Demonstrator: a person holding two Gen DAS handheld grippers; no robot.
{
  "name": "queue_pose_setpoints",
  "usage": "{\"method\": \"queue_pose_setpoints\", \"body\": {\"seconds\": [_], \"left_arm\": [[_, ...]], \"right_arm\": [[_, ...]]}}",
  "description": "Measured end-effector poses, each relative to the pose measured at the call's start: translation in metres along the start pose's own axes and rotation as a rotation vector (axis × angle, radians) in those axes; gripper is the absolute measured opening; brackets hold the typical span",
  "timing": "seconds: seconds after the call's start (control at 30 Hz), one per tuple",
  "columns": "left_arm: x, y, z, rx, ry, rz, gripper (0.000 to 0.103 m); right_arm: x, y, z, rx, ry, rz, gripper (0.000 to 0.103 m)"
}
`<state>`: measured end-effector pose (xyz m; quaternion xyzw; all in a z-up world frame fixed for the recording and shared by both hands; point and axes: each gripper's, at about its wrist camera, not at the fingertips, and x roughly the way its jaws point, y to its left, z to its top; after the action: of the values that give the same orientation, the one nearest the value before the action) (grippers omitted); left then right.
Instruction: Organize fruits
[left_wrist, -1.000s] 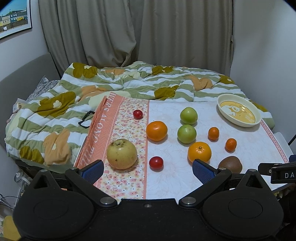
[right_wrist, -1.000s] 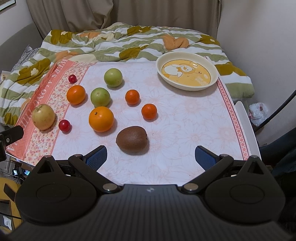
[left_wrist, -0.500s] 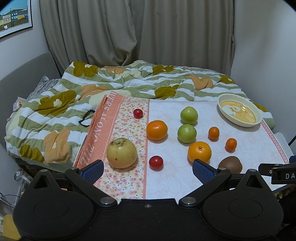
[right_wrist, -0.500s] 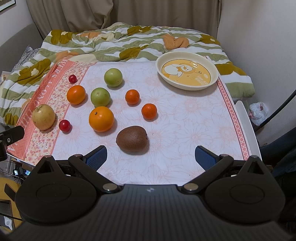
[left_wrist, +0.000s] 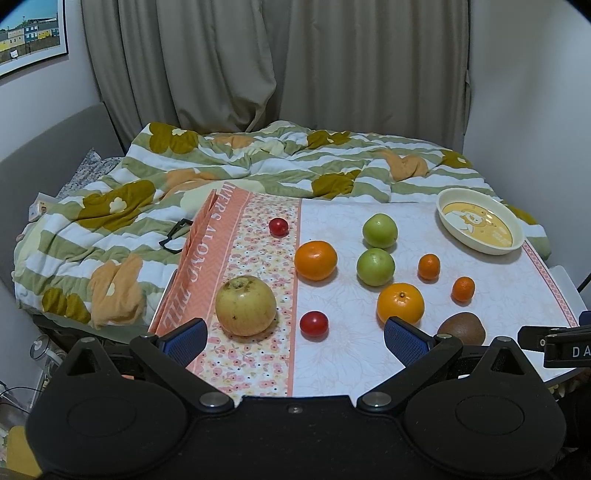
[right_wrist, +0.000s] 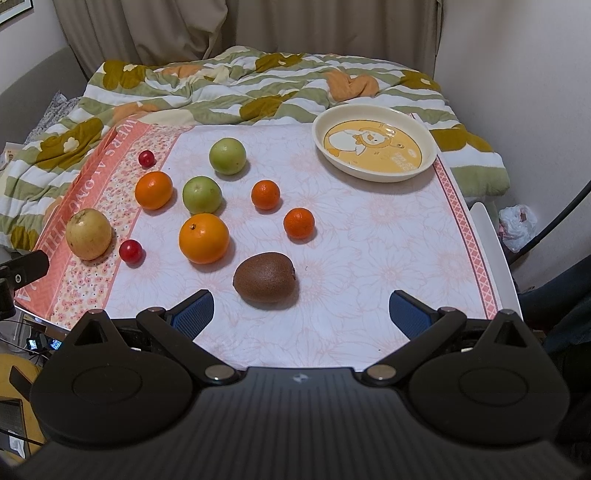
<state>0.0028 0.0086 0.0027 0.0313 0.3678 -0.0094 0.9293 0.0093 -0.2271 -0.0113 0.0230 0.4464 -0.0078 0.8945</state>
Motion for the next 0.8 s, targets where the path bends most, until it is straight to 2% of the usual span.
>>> {"method": "queue_pose_setpoints", "body": {"seconds": [0.43,0.63,0.8], "left_arm": [[-0.008,0.009,0.004,-0.027,0.009,0.026,0.103],[-0.013,0.009,0.010,-0.065,-0.001,0.066,0.103],[-0.003,0.009,0.007,-0.079,-0.016,0.124,0.103]], "right_arm": [[-0.010,-0.003,0.004,-0.021,-0.011,0.030,0.103],[-0.012,-0.003,0.016,-0.073,-0.029,0.088,0.103],[0.004,0.003,0.022,-0.144,-0.064,0.154,0.103]]}}
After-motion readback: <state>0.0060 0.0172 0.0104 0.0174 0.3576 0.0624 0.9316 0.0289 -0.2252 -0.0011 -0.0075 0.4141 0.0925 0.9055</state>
